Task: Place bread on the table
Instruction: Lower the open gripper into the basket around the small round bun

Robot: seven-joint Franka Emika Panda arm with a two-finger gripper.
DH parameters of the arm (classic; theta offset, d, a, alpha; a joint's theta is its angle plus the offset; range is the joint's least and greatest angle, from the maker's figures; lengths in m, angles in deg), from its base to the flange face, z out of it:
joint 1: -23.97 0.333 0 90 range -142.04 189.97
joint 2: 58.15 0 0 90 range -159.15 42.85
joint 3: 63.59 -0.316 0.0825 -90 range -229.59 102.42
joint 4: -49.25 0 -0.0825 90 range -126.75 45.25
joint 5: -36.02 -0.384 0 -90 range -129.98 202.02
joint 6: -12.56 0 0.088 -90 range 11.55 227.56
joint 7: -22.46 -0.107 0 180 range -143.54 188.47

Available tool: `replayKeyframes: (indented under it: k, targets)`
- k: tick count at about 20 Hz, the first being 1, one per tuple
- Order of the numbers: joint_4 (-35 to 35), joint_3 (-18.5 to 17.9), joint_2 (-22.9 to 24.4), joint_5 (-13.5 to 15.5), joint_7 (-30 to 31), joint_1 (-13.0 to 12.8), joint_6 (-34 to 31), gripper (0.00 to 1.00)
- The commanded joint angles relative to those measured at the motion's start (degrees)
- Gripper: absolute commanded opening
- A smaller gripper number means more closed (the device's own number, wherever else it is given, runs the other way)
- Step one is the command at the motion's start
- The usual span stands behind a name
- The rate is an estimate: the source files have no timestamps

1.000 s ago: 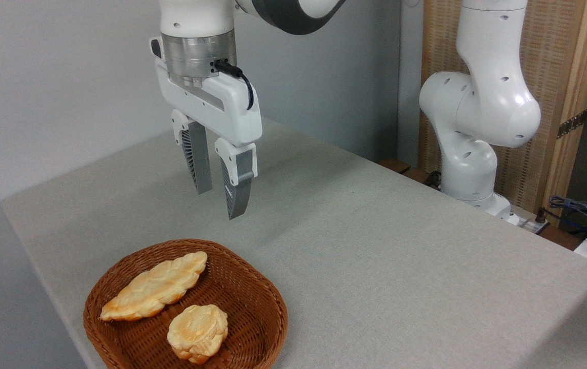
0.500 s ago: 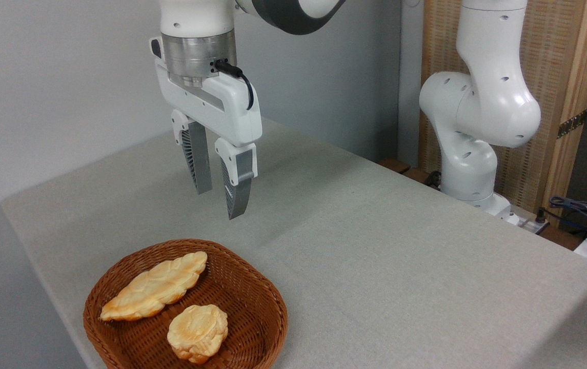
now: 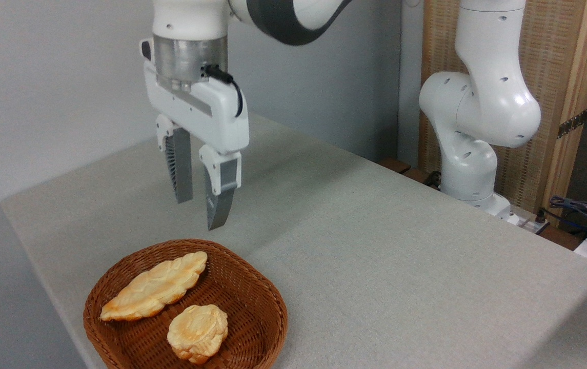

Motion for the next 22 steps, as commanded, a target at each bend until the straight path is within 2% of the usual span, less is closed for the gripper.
replayKeyframes:
  k: [1, 5, 8, 11, 12, 14, 17, 22]
  targets:
    - [0.6, -0.9, -3.1, 0.5, 0.3, -0.1, 4.1, 1.0]
    - [0.6, -1.9, -5.6, 0.3, 0.2, 0.0, 7.9, 1.0]
    - [0.6, -3.9, -7.2, -0.2, -0.2, 0.0, 10.3, 1.0]
    - [0.6, -4.8, -9.6, -4.4, -0.2, 0.0, 12.1, 1.0]
    - [0.6, -4.9, -10.2, -5.0, -0.1, 0.0, 12.7, 1.0]
    - [0.6, -5.0, -11.2, -5.2, -0.1, 0.0, 13.2, 1.0]
    - [0.6, -5.0, -12.8, -7.3, -0.1, 0.0, 13.2, 1.0]
    - [0.6, -5.0, -13.9, -7.8, -0.1, -0.1, 13.2, 1.0]
